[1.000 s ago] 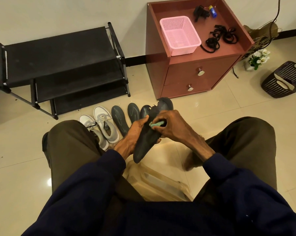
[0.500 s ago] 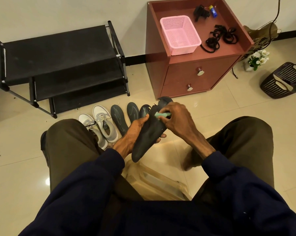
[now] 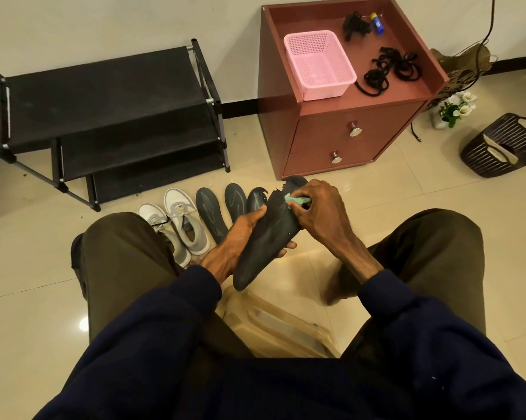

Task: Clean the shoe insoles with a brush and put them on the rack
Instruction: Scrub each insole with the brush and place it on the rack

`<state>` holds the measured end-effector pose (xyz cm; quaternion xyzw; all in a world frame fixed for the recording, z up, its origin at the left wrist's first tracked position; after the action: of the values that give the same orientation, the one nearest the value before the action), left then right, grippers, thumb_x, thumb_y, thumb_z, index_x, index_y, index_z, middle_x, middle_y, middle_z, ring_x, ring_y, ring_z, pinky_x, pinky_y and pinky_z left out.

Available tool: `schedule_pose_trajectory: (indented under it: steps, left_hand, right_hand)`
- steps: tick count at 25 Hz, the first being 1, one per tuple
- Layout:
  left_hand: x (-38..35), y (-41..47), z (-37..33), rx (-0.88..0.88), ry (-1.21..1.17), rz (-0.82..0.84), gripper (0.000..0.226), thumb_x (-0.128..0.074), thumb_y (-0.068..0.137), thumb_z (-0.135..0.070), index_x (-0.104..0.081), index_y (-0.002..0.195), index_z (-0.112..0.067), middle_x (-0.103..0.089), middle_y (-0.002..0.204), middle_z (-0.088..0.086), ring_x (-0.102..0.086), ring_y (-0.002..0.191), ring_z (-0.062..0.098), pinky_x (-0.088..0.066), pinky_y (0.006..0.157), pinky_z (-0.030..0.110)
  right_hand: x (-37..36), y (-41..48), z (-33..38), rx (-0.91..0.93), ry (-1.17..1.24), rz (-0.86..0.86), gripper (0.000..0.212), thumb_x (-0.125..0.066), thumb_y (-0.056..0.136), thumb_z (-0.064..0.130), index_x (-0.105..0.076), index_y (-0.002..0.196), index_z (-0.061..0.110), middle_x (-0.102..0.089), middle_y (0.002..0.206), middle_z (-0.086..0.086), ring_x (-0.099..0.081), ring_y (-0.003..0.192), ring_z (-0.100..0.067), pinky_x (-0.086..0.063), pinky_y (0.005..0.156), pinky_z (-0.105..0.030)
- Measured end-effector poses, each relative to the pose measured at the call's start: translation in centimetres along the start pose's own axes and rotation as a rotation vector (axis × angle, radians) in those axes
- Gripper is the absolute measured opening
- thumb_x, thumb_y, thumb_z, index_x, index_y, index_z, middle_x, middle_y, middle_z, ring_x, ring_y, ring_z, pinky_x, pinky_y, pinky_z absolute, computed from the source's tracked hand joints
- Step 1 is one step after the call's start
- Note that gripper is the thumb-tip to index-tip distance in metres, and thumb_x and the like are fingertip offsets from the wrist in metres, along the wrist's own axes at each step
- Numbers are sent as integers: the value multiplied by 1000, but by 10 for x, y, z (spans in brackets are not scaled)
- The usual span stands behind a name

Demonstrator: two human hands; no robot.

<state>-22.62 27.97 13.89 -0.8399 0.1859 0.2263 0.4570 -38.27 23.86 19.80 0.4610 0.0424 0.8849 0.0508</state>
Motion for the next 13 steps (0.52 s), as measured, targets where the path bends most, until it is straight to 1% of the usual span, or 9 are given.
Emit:
schedule_pose_trajectory:
  steps: [3, 4, 5, 6, 8, 9, 10, 13]
  left_hand:
    - [4, 0, 0, -30, -1, -27, 53, -45, 104, -49, -57, 133, -6, -73, 109, 24, -74, 87, 36, -61, 69, 41]
    - [5, 1, -1, -38, -5, -28, 55, -46, 103, -50, -57, 135, -6, -72, 112, 24, -73, 90, 37, -61, 71, 41]
    - [5, 3, -1, -39, -4, -10, 58, -47, 103, -51, -55, 138, -6, -71, 116, 25, -72, 92, 38, -60, 72, 42]
    - [5, 3, -1, -36, -8, 1, 59, -47, 103, -51, -53, 139, -5, -69, 119, 26, -72, 93, 39, -60, 72, 42]
    - [4, 2, -2, -18, -18, -2, 58, -47, 103, -49, -51, 139, -3, -69, 116, 28, -73, 89, 40, -61, 69, 42]
    - [2, 0, -2, -4, -18, 7, 58, -47, 103, -48, -50, 138, -3, -70, 113, 29, -73, 85, 40, -62, 67, 42]
    - [0, -2, -1, 7, -14, 14, 57, -47, 102, -48, -51, 137, -3, -70, 110, 29, -74, 81, 38, -62, 66, 41]
    - [-1, -4, -1, -17, -9, 12, 48, -42, 104, -47, -58, 128, -9, -74, 105, 23, -74, 81, 36, -61, 66, 39]
  right_hand:
    - [-20, -8, 20, 66, 157, 228, 19, -80, 87, 23, -81, 103, 13, -73, 96, -4, -65, 83, -14, -60, 75, -34]
    - [-23, -10, 24, 83, 166, 267, 17, -80, 87, 25, -81, 102, 15, -73, 95, -2, -65, 83, -13, -60, 74, -34]
    - [-22, -9, 24, 92, 128, 244, 17, -80, 87, 27, -81, 101, 17, -73, 95, -1, -63, 84, -13, -58, 72, -34]
    - [-17, -6, 19, 88, 60, 178, 18, -80, 87, 29, -81, 100, 18, -72, 94, -1, -61, 85, -14, -54, 70, -32]
    - [-2, 0, 4, 18, -48, 6, 21, -80, 87, 29, -79, 102, 14, -72, 97, -5, -56, 88, -15, -48, 72, -29]
    - [3, 1, 0, -18, -42, -41, 22, -79, 87, 28, -79, 103, 12, -72, 98, -7, -56, 89, -16, -50, 74, -30]
    - [2, -1, 0, -20, -4, -39, 23, -80, 88, 26, -78, 104, 11, -72, 99, -8, -58, 90, -17, -53, 76, -33]
    - [-11, -8, 23, 96, 146, 131, 18, -80, 87, 21, -79, 103, 12, -73, 97, -5, -63, 87, -16, -57, 78, -34]
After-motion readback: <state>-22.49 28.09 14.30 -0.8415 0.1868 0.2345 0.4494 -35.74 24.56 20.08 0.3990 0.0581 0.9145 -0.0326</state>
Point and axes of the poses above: each hand's wrist, its own y-axis towards the middle knuckle, its own x-axis out of the back of the hand, z = x × y, the point moved 7 cm from there along y, towards the middle knuckle
